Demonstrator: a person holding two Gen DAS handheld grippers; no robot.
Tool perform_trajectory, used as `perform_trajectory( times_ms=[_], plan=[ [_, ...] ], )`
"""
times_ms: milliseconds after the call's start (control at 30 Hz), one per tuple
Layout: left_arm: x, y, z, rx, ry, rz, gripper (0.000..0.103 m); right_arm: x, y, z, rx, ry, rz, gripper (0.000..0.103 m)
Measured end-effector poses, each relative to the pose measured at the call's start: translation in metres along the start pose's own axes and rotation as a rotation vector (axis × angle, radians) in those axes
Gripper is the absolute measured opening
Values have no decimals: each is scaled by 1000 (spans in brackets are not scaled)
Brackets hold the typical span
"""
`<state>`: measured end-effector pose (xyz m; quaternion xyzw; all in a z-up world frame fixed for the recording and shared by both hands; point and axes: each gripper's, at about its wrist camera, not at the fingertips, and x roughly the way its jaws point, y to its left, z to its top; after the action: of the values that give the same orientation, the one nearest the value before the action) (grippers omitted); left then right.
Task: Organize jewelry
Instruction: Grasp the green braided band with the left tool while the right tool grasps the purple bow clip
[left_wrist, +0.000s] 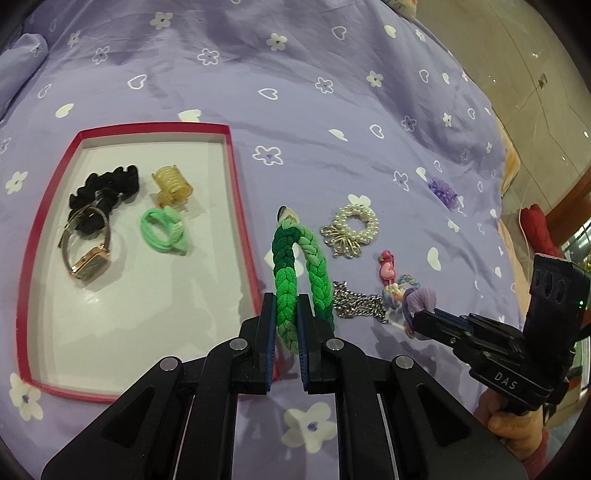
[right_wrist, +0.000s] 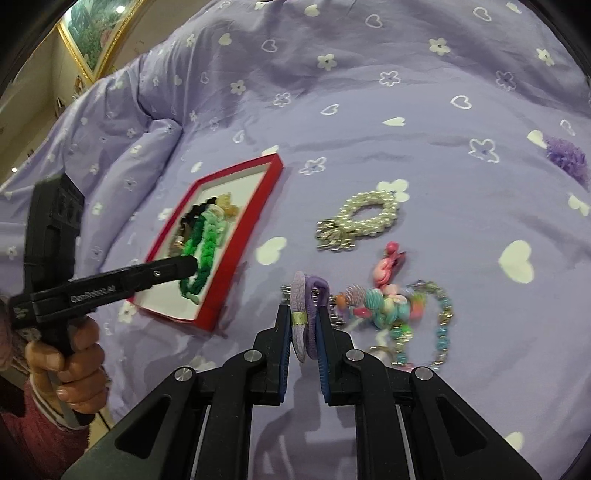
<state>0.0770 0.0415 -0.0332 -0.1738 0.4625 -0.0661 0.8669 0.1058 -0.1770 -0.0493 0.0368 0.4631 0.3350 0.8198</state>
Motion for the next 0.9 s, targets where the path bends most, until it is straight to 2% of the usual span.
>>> perform_trajectory(
  times_ms=[333, 667, 833, 900],
  plan=[
    [-6, 10, -5, -18, -5, 7, 9, -2, 1, 3, -5, -16, -23, 13],
    [-9, 8, -7, -13, -8, 0, 9, -11, -49, -6, 137, -22, -96, 17],
    [-8, 5, -8, -9, -3, 0, 9, -11, -60, -11, 156, -21, -110, 17],
    [-8, 6, -7, -8, -2, 1, 9, -10, -60, -12, 147, -20, -119, 14]
  ],
)
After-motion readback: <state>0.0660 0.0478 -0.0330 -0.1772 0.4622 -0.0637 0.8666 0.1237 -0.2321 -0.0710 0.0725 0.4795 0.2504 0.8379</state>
